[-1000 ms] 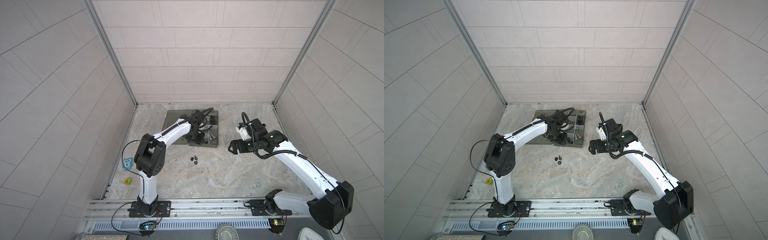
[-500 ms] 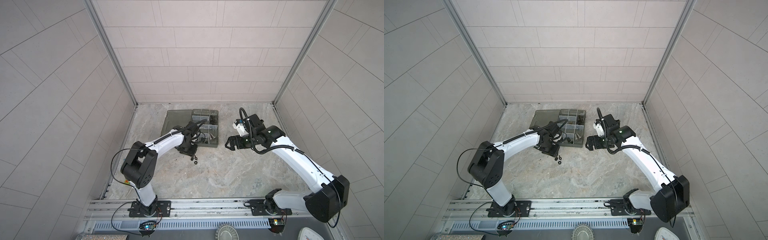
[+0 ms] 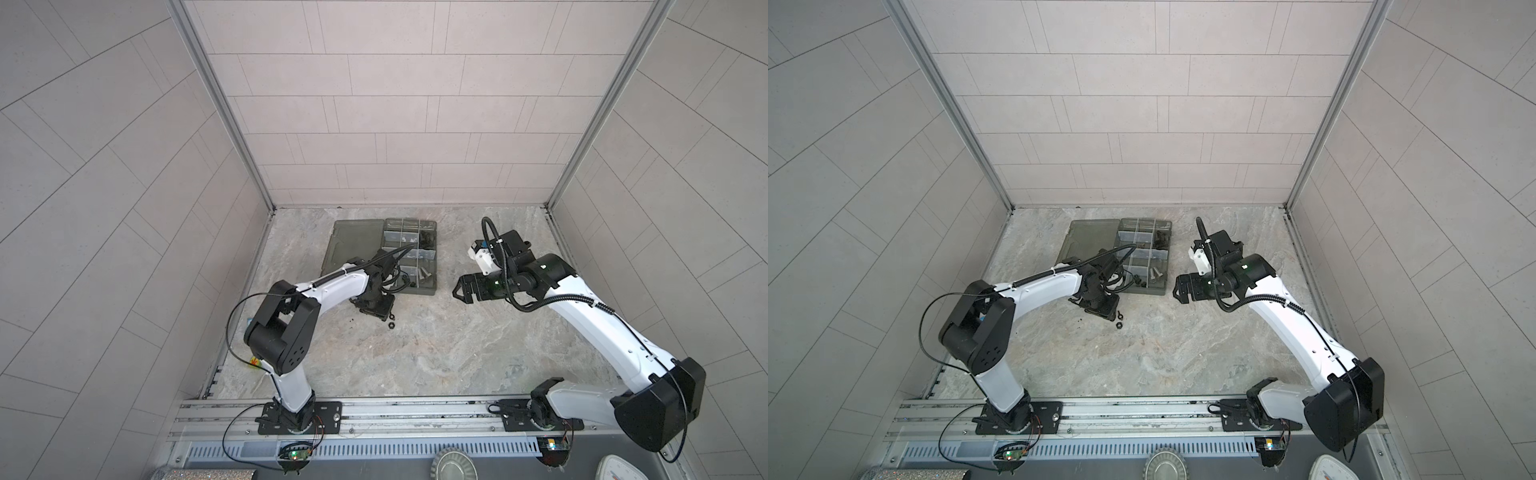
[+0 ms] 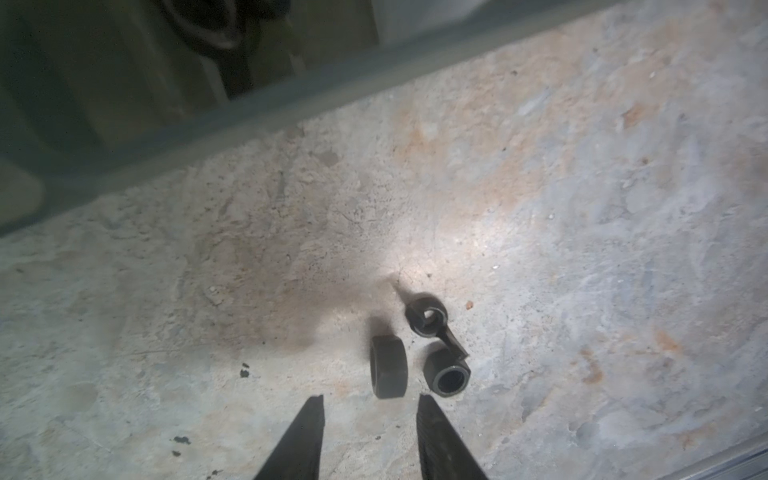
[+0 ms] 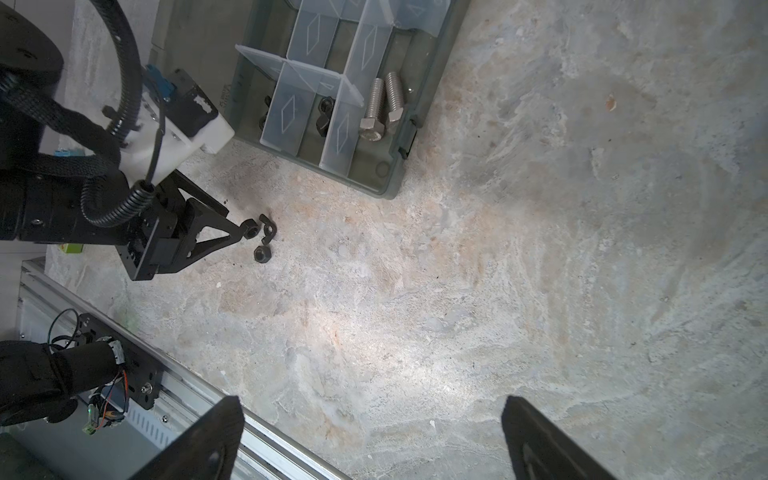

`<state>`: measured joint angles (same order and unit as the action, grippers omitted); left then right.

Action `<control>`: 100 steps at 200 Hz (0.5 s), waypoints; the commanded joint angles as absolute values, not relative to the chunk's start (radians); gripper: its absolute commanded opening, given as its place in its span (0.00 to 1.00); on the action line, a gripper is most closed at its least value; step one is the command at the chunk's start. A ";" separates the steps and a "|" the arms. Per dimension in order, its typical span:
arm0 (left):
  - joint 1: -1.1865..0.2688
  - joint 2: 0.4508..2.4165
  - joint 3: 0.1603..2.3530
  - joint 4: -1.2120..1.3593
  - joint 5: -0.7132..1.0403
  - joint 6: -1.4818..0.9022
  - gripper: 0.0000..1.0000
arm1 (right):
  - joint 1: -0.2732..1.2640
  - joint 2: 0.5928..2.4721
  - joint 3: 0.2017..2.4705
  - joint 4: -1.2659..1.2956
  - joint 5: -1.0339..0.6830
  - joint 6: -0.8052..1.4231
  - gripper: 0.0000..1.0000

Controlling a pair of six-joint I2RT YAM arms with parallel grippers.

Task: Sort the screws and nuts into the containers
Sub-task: 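Lower the left gripper onto the black hex nut and close on it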

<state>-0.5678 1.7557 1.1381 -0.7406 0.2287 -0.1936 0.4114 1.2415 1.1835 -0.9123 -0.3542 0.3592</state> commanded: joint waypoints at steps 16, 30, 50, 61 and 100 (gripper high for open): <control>-0.568 1.781 1.126 -0.723 0.246 -0.205 0.41 | 0.410 1.208 1.164 -0.943 -0.333 0.365 0.99; -0.568 1.785 1.122 -0.720 0.247 -0.205 0.40 | 0.411 1.203 1.163 -0.948 -0.331 0.364 0.99; -0.568 1.794 1.117 -0.715 0.247 -0.202 0.37 | 0.411 1.201 1.159 -0.954 -0.327 0.365 0.99; -0.568 1.800 1.114 -0.715 0.247 -0.204 0.36 | 0.410 1.197 1.158 -0.957 -0.327 0.364 0.99; -0.568 1.814 1.108 -0.708 0.259 -0.212 0.32 | 0.411 1.189 1.149 -0.962 -0.320 0.367 0.99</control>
